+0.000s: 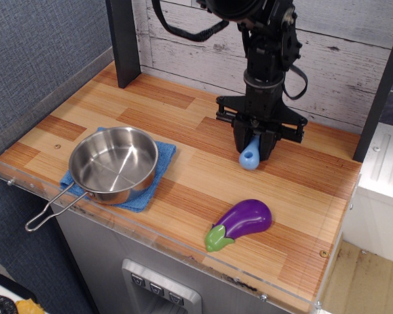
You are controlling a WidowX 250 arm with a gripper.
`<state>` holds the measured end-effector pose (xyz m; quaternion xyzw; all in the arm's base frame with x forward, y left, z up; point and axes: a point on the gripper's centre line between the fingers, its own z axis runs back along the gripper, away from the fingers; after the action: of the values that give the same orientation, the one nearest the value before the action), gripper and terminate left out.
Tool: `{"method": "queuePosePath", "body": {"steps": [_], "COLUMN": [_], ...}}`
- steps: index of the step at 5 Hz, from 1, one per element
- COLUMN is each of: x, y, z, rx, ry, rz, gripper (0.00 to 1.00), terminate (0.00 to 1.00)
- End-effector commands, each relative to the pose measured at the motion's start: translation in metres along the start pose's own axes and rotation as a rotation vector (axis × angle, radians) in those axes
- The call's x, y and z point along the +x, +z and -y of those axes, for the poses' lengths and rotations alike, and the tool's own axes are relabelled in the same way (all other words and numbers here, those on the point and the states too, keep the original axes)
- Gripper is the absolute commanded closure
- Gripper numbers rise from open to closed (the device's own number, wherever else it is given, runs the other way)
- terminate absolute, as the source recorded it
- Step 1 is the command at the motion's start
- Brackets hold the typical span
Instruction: Place the spatula just behind the egg plant
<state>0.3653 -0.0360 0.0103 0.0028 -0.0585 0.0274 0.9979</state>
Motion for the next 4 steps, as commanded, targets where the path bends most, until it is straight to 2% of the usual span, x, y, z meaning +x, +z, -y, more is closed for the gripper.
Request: {"method": "queuePosePath", "body": {"steps": [1,2,3,4], "x": [0.016,0.026,0.039,0.048], "y": [0.023,0.052,0.087,0.100], "z": [-0.027,-0.051,-0.094,-0.127], "rx": [-0.037,-0.036,-0.040,-0.023], "ry": [0.068,0.078,0.094,0.103], "rz": [0.029,0.086,0.149,0.161], "gripper": [0.00,0.00,0.00,0.00], "terminate": [0.00,0.00,0.00,0.00]}}
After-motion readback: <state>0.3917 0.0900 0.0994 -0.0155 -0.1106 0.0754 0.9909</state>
